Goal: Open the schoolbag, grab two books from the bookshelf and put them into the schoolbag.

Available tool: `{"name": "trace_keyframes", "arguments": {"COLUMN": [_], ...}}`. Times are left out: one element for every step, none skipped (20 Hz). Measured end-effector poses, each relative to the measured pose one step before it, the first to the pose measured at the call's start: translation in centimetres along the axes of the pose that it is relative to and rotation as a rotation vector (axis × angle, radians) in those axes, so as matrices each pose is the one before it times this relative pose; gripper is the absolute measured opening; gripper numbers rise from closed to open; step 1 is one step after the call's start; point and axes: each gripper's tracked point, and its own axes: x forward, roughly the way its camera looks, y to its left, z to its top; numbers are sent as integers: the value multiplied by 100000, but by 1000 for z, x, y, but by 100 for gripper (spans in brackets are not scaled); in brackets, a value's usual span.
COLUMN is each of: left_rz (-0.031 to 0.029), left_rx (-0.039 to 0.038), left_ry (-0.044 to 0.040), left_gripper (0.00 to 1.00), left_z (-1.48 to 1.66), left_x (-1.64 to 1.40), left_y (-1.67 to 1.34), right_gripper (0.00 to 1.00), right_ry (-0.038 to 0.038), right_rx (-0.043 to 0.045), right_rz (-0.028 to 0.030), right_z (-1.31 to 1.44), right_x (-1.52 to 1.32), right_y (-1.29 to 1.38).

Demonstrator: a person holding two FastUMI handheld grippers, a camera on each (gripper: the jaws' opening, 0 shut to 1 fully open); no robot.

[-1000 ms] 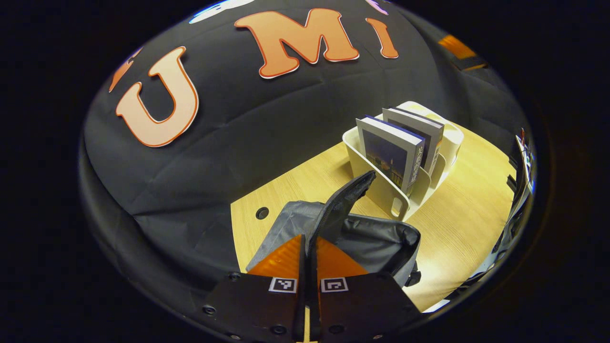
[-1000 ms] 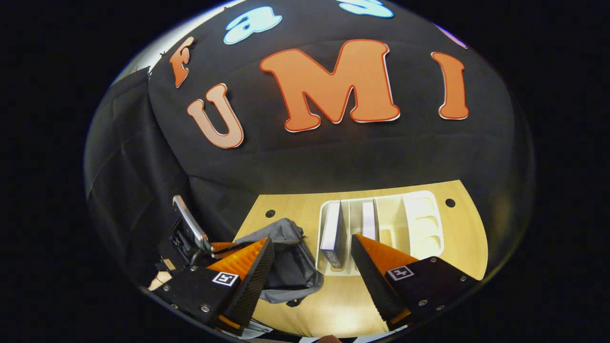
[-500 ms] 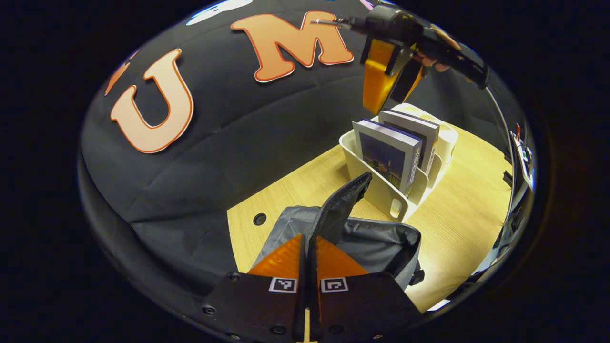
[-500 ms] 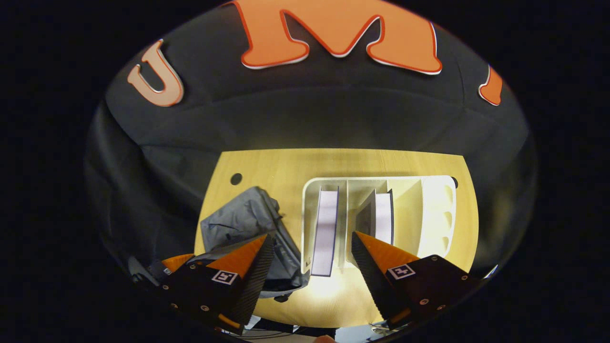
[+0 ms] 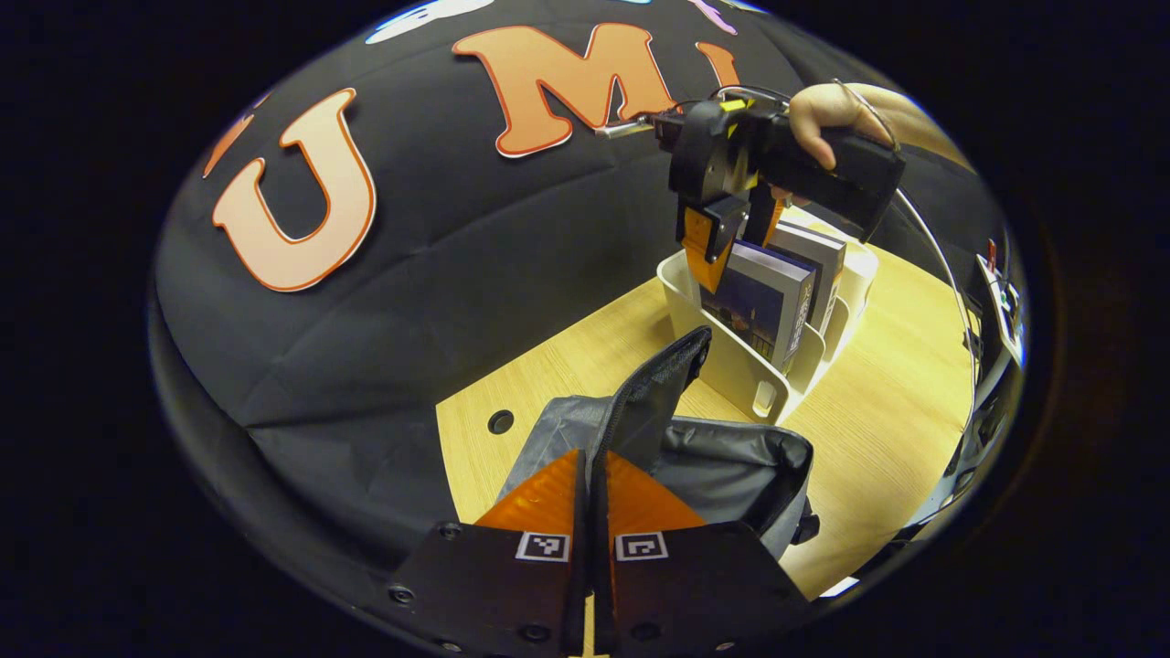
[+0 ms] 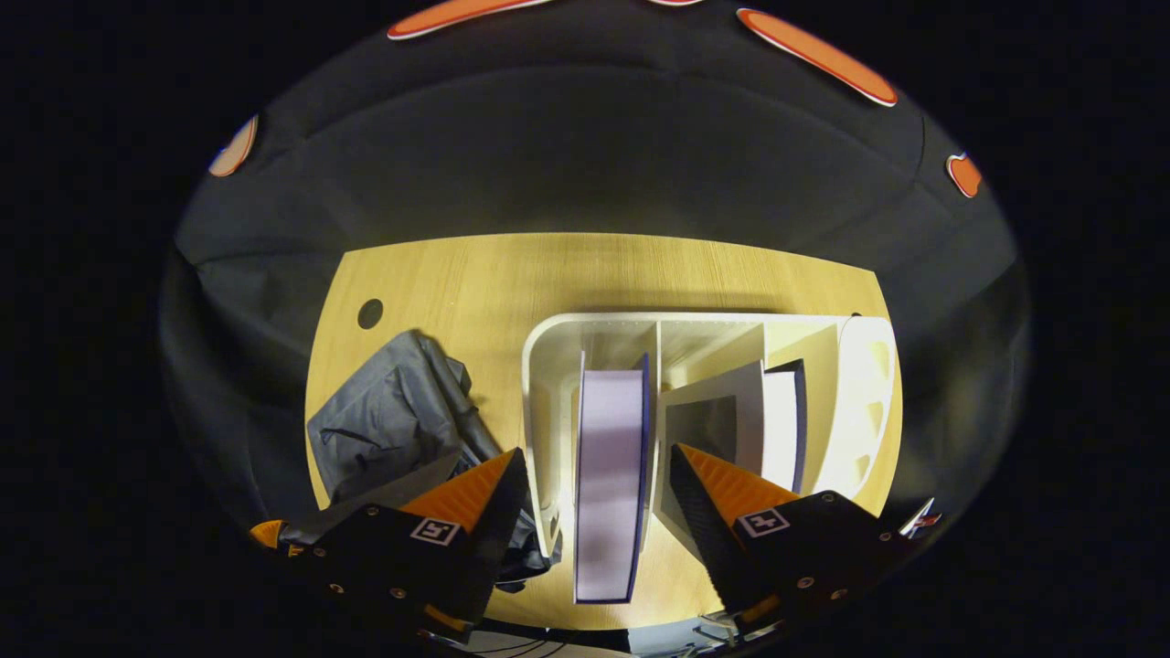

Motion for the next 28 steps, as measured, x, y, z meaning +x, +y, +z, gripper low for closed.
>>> {"name": "trace_keyframes", "arguments": {"left_rz": [-445,-35,67,-21,30,-228,-218,-228,118,-88,-405,-495,-619,-316,-256,-260,-580,-720,-515,-508,-508,-462,-1061,-961,-669,-434,6,267], "left_rx": [-252,-275,-136,104,121,314,288,377,203,232,359,536,782,793,730,535,244,81,64,186,253,423,516,266,413,615,1144,1058], "left_ry": [-36,149,109,86,144,-56,-81,-59,135,64,121,99,119,-22,244,-72,50,-198,44,-64,102,298,105,484,365,604,283,57], "left_gripper": [4,4,4,4,4,4,4,4,4,4,4,4,4,4,4,4,4,4,4,4,4,4,4,4,4,4,4,4], "left_z": [-107,-230,15,60,-101,-1,103,-45,-37,-83,-85,82,-117,114,86,-138,59,82,99,-90,48,-20,72,-81,-72,-3,64,128], "left_x": [-62,-4,-62,48,87,-5,-33,50,79,-57,-121,67,-51,-74,15,-9,49,-2,10,185,101,0,148,106,132,179,126,6], "left_y": [-33,86,73,46,-4,-7,48,57,95,138,-79,22,-29,37,90,64,-1,-134,-8,-31,-19,-5,-58,-76,-75,37,65,114], "right_gripper": [74,69,64,50,58,43,39,39,38,37,37,37,27,36,36,36,36,36,36,36,36,36,36,36,36,36,36,36], "right_ry": [527,472,672,1124,1209,-631,-38,-595,-949,-951,-1557,-1581,-1751,-2053,-1936,-2132,-2235,-1911,-2101,-1729,-2077,-1635,-1696,-1779,-1931,-1550,-1332,-982], "right_rx": [-90,155,602,767,1404,1761,693,710,932,360,726,1081,890,791,-167,-431,486,1071,1140,1279,1432,666,656,771,1875,2438,3145,2962], "right_rz": [-224,125,213,891,391,233,203,-714,-741,465,828,854,738,460,494,674,465,279,760,950,579,769,725,810,1245,2306,3393,3030], "right_z": [-130,-68,-149,-178,-206,194,122,129,125,187,263,371,372,453,432,413,269,174,232,95,-40,-158,-175,-335,-462,-655,-963,-869], "right_x": [408,330,325,397,349,14,-223,-292,-563,-767,-898,-1105,-1321,-1520,-1441,-1512,-1505,-1581,-1587,-1642,-1514,-1506,-1351,-1257,-1382,-1305,-1264,-1190], "right_y": [188,179,16,185,31,-83,-116,-255,-200,-3,73,49,-40,-67,-46,-27,-12,-190,-217,-327,-124,-372,-301,-320,-228,-49,181,82]}}
